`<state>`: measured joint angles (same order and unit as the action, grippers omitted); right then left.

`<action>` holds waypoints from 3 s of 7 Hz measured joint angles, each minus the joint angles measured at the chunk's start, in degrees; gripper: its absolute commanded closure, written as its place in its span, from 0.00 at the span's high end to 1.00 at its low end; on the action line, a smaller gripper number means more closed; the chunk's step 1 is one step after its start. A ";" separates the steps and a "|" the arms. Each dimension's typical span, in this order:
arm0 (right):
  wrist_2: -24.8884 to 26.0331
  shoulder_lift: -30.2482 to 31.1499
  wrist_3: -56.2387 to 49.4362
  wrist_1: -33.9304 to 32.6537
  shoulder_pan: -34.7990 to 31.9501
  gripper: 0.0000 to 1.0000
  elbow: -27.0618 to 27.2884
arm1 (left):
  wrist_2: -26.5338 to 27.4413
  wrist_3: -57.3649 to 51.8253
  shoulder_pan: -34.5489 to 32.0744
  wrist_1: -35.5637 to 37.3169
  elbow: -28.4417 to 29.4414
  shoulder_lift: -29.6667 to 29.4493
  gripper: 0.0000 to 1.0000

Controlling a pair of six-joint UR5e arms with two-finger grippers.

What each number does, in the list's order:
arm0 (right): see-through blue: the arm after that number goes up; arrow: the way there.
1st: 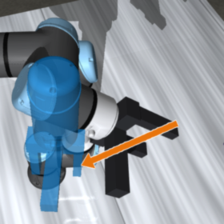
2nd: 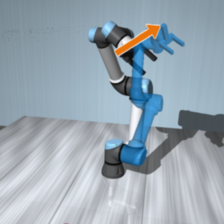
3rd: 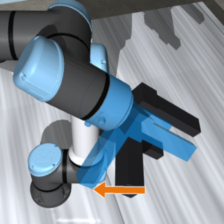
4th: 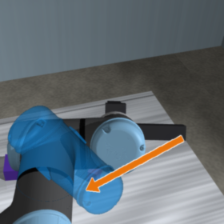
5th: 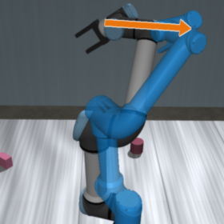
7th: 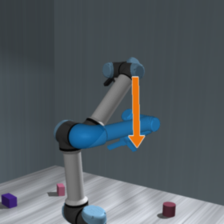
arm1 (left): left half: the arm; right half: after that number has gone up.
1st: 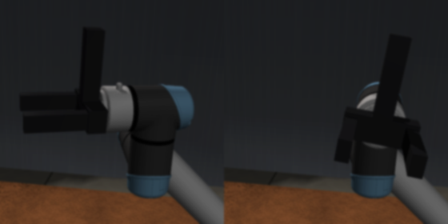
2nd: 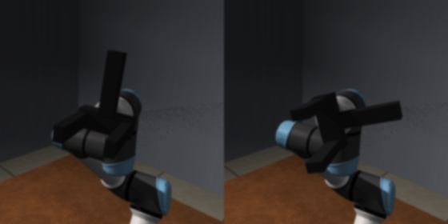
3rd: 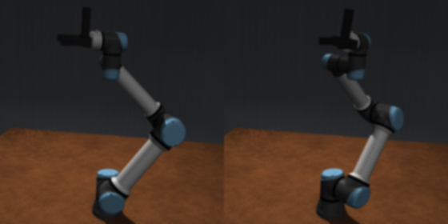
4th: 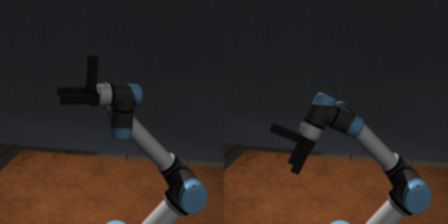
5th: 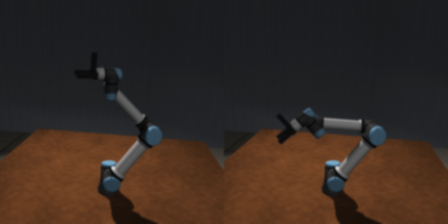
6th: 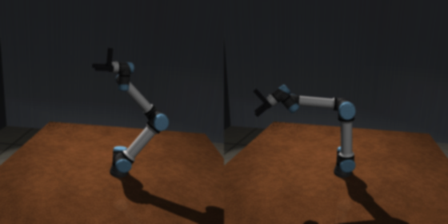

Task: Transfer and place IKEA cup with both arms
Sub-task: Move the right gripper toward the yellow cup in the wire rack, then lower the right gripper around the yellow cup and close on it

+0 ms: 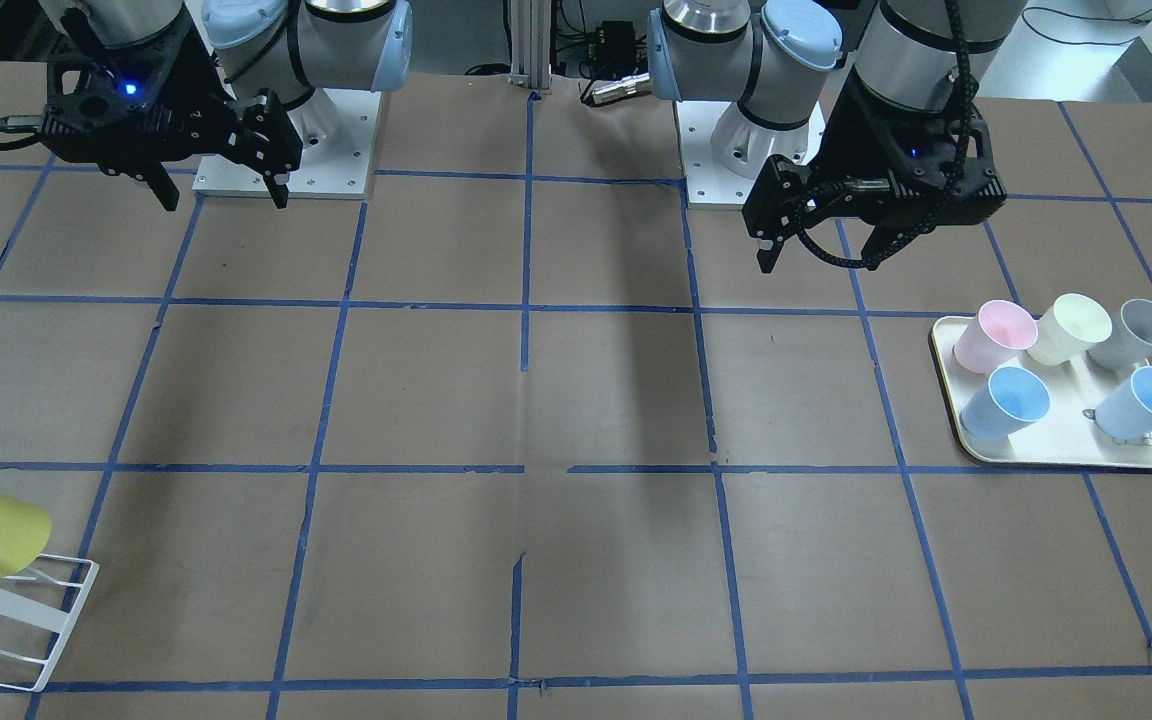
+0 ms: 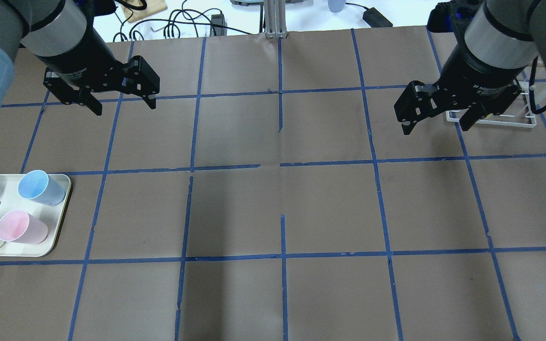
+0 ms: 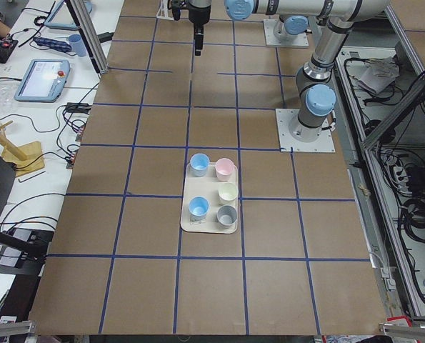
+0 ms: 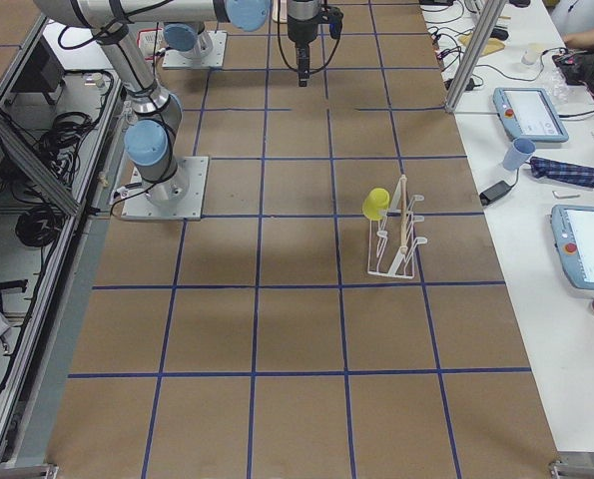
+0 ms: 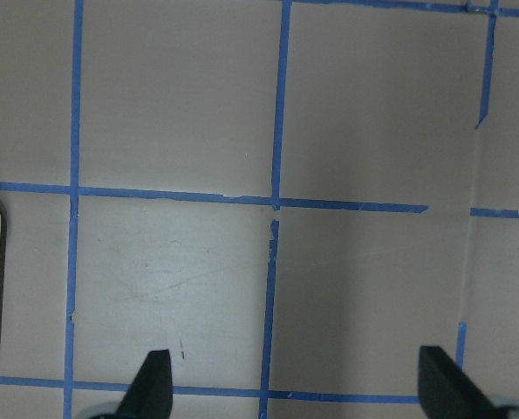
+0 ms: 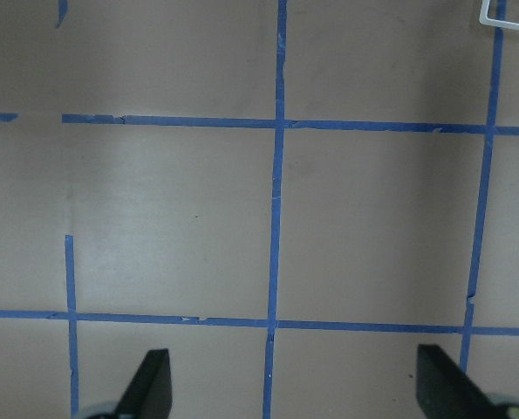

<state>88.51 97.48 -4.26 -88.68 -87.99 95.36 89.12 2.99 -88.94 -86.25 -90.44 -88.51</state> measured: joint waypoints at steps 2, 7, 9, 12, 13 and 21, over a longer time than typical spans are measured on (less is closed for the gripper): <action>-0.01 0.00 -0.08 -0.16 0.04 1.00 0.00 | -0.06 0.00 0.00 0.01 0.02 0.00 1.00; 0.62 0.02 -0.13 -0.67 0.12 1.00 0.00 | -0.09 0.01 0.00 -0.04 0.00 0.00 1.00; 0.80 -0.02 -0.03 -0.57 0.20 1.00 -0.01 | -0.09 0.00 0.00 0.00 0.00 0.00 1.00; 0.74 -0.30 0.14 -1.10 0.97 1.00 -0.08 | -0.09 0.03 0.00 -0.05 -0.07 0.07 1.00; 0.55 -0.56 -0.38 -1.92 2.57 1.00 -0.08 | -0.07 0.02 0.00 -0.06 -0.08 0.08 1.00; -0.27 -14.63 -32.26 -19.84 20.11 1.00 -0.75 | 0.00 0.00 0.00 -0.06 -0.09 0.09 1.00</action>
<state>88.25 82.85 -36.52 -108.53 -67.88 94.61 89.12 2.99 -88.94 -86.31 -90.53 -88.42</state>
